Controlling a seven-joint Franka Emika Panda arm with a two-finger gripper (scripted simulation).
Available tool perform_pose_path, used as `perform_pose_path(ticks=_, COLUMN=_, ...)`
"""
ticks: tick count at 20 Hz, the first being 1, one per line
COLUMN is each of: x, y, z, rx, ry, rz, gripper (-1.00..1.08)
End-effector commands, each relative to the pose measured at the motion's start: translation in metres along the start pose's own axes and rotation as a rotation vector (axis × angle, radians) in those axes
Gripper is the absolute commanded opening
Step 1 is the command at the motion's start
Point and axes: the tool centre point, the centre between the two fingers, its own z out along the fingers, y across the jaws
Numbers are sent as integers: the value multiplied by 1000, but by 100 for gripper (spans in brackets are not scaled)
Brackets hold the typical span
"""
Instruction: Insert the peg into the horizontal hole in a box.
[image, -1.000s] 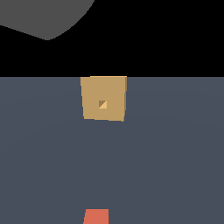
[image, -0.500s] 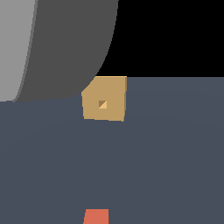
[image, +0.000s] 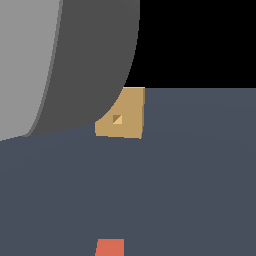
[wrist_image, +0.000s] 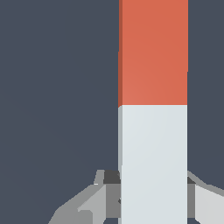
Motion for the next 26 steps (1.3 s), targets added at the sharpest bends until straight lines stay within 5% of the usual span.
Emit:
perform_pose_path(ticks=1, x=0, y=0, z=0, rx=-1, ry=0, rz=0, gripper=-100)
perform_pose_path(ticks=15, x=14, y=-3, z=-2, rx=0, ry=0, rz=6, gripper=-100)
perform_pose_path(ticks=26, x=79, y=-18, z=-13, rx=0, ry=0, rz=36, gripper=-100)
